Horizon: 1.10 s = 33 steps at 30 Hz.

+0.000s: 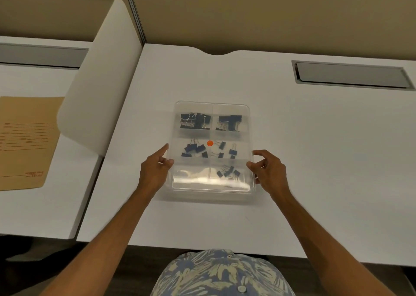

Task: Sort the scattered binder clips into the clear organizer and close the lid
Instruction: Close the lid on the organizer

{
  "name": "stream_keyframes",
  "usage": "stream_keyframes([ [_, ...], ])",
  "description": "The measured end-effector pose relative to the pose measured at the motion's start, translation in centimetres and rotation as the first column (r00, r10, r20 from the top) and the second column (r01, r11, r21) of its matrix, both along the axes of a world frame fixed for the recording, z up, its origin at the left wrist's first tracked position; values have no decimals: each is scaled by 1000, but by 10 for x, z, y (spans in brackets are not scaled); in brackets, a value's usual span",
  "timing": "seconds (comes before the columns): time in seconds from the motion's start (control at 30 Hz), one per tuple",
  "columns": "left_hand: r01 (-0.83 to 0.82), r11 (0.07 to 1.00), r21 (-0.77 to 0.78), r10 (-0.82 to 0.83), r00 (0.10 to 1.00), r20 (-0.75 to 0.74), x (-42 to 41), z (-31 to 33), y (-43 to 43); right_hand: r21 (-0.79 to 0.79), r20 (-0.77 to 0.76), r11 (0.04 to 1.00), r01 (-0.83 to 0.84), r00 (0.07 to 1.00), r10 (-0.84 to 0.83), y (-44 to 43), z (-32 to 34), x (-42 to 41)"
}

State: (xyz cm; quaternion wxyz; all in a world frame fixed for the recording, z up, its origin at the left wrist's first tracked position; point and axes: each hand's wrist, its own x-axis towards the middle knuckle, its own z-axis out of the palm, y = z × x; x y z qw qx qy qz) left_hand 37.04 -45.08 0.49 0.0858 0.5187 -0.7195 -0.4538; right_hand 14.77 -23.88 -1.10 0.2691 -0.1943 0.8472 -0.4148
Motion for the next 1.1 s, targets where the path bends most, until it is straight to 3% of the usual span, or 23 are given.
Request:
stream_keyframes([
  [0.37, -19, 983, -185, -6, 991, -134, 2, -12, 12, 123, -158, 992, -40, 986, 59, -2, -7, 12],
  [0.43, 33, 957, -289, -63, 994, -94, -1, -13, 15, 142, -268, 986, -83, 956, 119, 0, -12, 22],
  [0.57, 314, 849, -424, -255, 948, 192, -13, -26, 19, 231, -395, 952, -203, 874, 282, -8, -18, 42],
  [0.7, 432, 777, -457, -291, 891, 349, -15, -47, 20, 324, -510, 914, -244, 768, 386, -17, -28, 57],
  [0.77, 444, 763, -469, -279, 881, 381, -15, -51, 21, 374, -540, 902, -215, 741, 400, -17, -31, 61],
  [1.1, 437, 769, -467, -291, 890, 352, -15, -52, 20, 347, -487, 911, -223, 787, 379, -18, -32, 61],
])
